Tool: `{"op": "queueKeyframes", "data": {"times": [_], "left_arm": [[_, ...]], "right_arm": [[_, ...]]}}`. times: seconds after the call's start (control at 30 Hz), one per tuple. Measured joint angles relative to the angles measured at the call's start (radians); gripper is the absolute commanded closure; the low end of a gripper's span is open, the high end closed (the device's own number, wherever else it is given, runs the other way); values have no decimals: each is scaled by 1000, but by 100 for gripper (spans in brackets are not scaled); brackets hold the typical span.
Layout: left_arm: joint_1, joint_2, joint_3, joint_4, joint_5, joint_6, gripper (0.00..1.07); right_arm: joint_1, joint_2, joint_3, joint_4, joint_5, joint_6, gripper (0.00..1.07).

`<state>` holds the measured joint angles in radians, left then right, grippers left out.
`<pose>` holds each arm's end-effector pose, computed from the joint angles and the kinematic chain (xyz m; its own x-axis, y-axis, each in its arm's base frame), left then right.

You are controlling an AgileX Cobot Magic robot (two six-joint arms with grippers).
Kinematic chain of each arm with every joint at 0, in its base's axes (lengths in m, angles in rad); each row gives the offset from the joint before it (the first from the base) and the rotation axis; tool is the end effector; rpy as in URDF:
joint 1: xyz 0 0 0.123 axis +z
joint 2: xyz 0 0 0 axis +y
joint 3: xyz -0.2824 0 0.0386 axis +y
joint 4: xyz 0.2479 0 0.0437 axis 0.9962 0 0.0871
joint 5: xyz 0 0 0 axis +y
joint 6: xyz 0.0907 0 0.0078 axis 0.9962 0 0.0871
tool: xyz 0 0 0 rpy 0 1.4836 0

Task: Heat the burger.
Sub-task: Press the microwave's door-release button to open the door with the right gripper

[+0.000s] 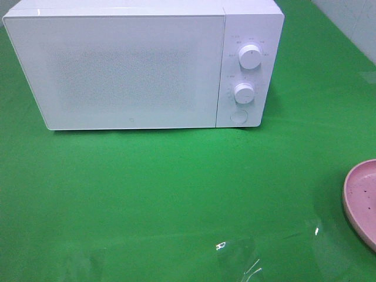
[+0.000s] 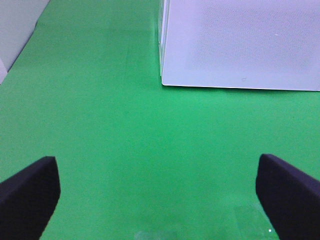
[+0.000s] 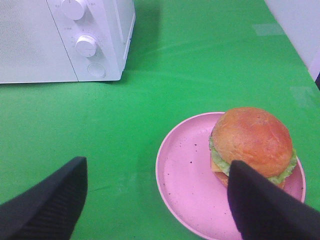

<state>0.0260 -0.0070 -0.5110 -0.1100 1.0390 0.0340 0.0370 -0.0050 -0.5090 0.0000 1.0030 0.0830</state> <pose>-0.0064 -0.0088 0.2823 -0.4190 -0.0327 -0.9074 0.0509 0.9969 -0.0595 -0.0045 -0.0002 0.2844 -0.3925 0.0684 -0.9172 -0.0045 0.9971 0.0763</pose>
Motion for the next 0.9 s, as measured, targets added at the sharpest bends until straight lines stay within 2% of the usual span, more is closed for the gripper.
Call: {"op": "queueKeyframes", "data": {"times": [0.77, 0.9], "left_arm": [[0, 0, 0, 0, 0, 0, 6], [0, 0, 0, 0, 0, 0, 6]], "right_arm": [[0, 2, -6, 0, -18, 0, 34], [0, 63, -16, 0, -71, 1, 34]]}}
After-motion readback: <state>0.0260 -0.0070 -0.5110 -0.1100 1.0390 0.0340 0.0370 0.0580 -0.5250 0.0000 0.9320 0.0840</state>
